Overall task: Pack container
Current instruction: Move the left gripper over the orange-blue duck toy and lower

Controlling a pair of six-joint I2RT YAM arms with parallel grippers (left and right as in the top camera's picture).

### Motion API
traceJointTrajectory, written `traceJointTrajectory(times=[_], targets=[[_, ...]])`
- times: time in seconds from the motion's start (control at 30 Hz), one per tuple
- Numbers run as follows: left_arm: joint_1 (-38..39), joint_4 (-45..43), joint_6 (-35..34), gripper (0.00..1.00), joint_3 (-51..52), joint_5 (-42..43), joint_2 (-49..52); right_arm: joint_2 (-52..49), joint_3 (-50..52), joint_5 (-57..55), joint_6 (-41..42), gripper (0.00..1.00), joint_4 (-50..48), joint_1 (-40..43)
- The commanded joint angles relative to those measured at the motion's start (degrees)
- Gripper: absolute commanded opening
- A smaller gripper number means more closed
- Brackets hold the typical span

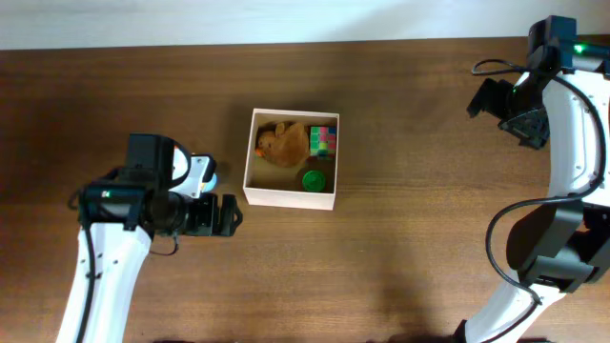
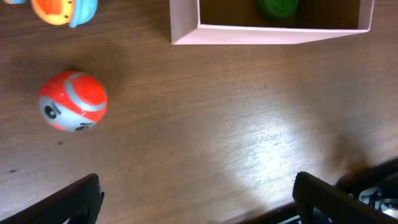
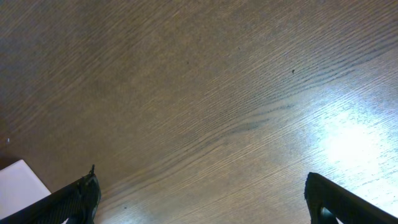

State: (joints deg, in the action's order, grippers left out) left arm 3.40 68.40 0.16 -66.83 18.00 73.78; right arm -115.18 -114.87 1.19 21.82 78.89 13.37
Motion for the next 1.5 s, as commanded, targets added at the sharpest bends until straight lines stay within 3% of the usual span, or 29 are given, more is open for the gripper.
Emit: traceJointTrajectory(times=[0.0, 0.2, 0.4, 0.73, 1.03, 1.47], targets=[[-0.2, -1.77, 0.07, 0.99, -0.92, 2.16, 1.7, 0.7, -0.83, -0.33, -0.42, 0.99, -0.04, 0.22], [-0.61, -12.87, -5.42, 0.99, -0.94, -0.2, 5.29, 0.7, -0.83, -0.33, -0.39, 0.99, -0.04, 0.22], [-3.87, -23.87, -19.89, 0.99, -0.94, -11.17, 8.66, 0.7, -0.83, -0.33, -0.39, 0.99, -0.04, 0.22], [-6.34, -29.03, -34.01, 0.99, -0.94, -19.91, 16.41, 0.7, -0.83, -0.33, -0.39, 0.99, -0.04, 0.22], [-6.36, -32.28, -38.58, 0.99, -0.94, -22.16, 24.94, 0.7, -0.83, -0.33, -0.39, 0.99, -0.04, 0.22], [-6.34, -35.82, -38.29, 0.99, -0.94, -22.1, 32.65, 0.7, -0.83, -0.33, -0.39, 0.99, -0.04, 0.22]])
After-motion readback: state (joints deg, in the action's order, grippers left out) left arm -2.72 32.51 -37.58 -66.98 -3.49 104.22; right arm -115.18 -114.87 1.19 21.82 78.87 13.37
